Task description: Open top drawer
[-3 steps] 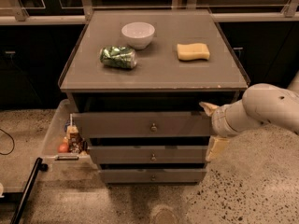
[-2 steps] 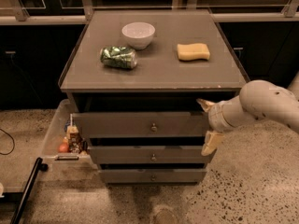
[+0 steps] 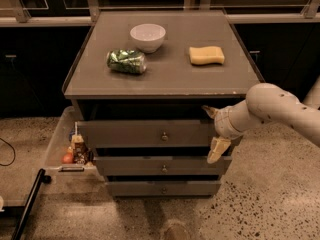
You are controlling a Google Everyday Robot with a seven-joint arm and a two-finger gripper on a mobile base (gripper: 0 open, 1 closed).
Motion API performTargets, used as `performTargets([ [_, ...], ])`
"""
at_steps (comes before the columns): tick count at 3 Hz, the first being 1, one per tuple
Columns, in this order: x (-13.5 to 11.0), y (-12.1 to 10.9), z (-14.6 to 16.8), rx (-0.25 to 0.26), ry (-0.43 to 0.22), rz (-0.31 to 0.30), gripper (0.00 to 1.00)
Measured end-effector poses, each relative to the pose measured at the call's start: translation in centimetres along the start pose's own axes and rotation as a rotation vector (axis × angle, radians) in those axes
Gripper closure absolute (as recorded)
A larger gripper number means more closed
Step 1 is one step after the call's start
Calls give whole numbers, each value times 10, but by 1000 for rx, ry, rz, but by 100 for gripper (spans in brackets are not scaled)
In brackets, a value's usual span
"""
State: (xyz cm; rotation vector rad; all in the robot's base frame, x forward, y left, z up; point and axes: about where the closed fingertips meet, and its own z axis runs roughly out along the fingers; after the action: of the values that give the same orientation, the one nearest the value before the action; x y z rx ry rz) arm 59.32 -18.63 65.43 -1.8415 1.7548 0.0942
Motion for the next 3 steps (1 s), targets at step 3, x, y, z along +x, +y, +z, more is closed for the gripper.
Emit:
performTargets([
  [3,9,-12,30,-45,-41,43,0],
])
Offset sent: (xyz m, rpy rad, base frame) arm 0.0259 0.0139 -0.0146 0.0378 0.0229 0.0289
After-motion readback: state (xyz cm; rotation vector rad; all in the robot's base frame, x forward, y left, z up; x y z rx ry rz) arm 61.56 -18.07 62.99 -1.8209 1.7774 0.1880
